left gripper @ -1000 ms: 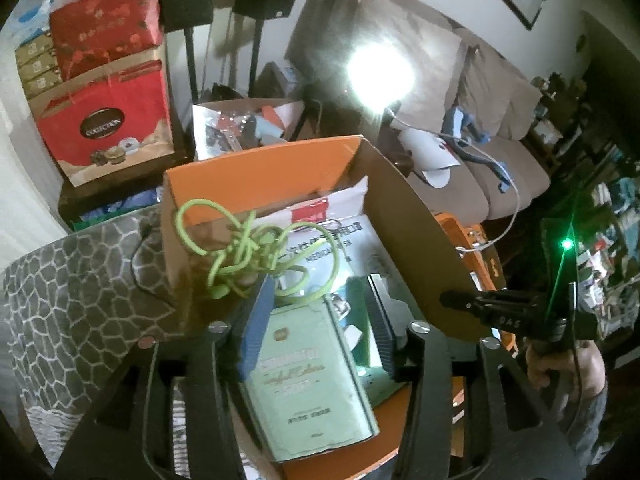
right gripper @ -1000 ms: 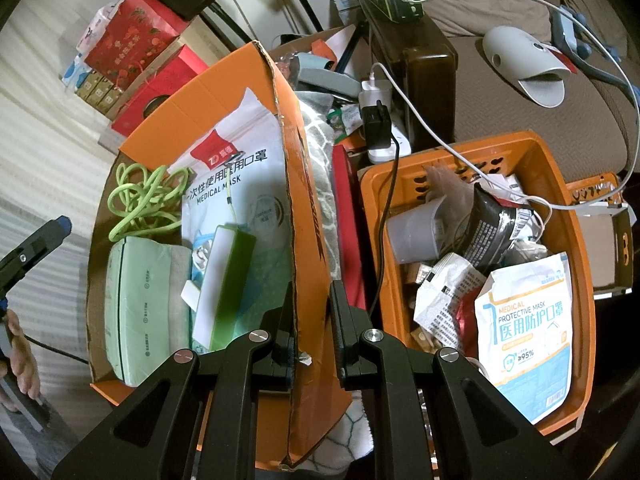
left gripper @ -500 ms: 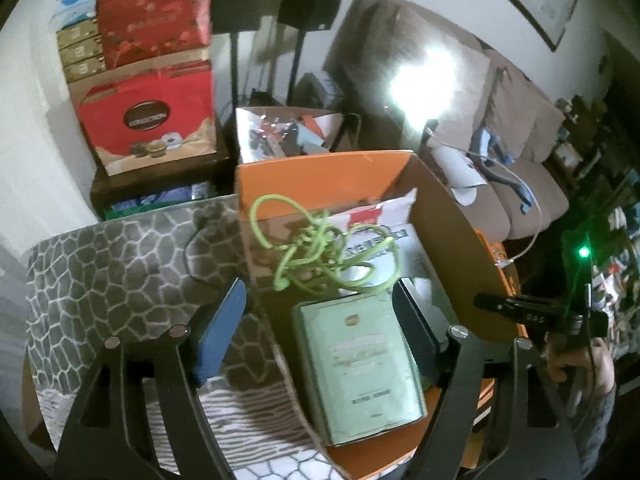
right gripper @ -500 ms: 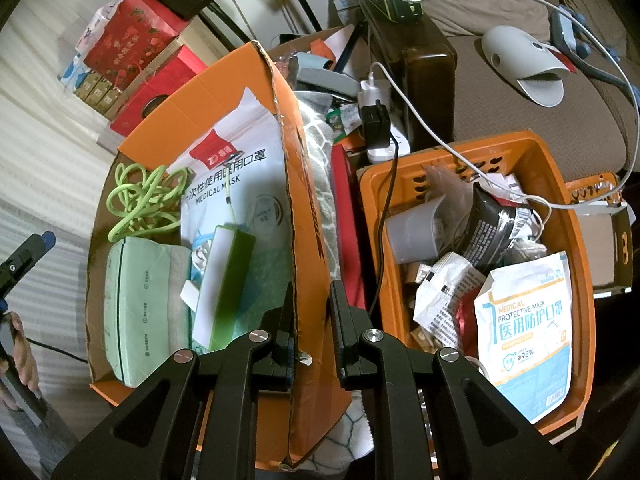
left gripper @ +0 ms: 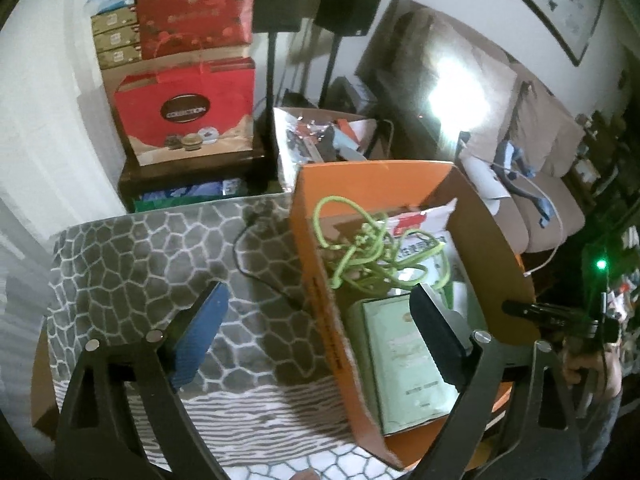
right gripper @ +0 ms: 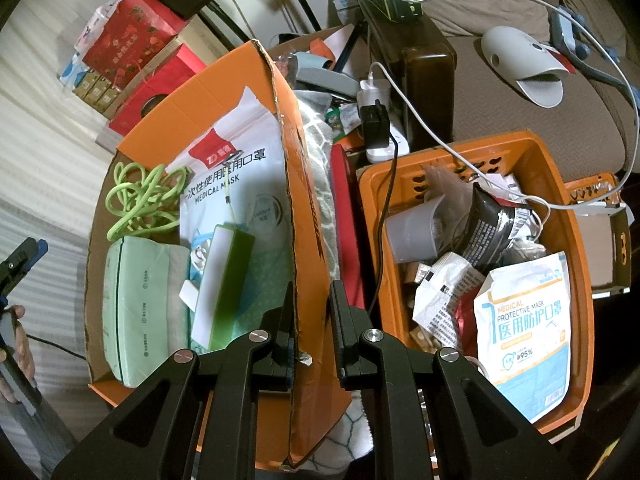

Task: Organize objects
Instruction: 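Move the left gripper out of the box to the black cable on the cloth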

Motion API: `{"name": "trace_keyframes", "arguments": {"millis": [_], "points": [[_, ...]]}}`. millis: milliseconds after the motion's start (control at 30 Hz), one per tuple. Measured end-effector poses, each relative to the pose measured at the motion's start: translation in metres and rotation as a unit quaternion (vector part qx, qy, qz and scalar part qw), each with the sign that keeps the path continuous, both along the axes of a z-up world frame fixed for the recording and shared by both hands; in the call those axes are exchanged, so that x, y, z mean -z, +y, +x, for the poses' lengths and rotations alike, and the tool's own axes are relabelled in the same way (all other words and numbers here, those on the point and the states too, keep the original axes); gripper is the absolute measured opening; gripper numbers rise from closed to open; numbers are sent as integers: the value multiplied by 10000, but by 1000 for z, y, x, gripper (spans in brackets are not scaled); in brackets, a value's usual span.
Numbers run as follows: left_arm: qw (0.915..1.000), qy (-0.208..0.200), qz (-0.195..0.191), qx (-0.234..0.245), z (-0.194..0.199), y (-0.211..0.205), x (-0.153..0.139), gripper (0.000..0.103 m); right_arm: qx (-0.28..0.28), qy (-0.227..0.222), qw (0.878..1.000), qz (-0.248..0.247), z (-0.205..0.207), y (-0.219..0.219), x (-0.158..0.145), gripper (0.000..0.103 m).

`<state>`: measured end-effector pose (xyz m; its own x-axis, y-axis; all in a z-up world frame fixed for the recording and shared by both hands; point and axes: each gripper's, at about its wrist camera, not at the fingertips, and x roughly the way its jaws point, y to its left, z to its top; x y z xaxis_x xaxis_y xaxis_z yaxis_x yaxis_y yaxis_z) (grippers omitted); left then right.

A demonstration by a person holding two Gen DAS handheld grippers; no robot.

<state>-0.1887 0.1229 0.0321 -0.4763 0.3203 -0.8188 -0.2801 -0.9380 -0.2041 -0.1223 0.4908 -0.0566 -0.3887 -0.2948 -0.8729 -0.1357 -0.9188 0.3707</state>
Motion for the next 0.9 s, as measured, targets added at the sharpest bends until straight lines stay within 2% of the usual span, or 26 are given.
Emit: {"name": "trace_keyframes", "arguments": {"millis": [367,533,900], "points": [[9991,-97,-232,-329,-15,-49,24,93,60,-11,10000,22,0,0,1,13],[9978,-339,-219,-524,-29,-67,45,93,58,-35,9999,96,2,1,2,13],[9947,-661,-312,-718,-60,-69,84,91,6,-105,9995,281,2,-3,5,13]]}}
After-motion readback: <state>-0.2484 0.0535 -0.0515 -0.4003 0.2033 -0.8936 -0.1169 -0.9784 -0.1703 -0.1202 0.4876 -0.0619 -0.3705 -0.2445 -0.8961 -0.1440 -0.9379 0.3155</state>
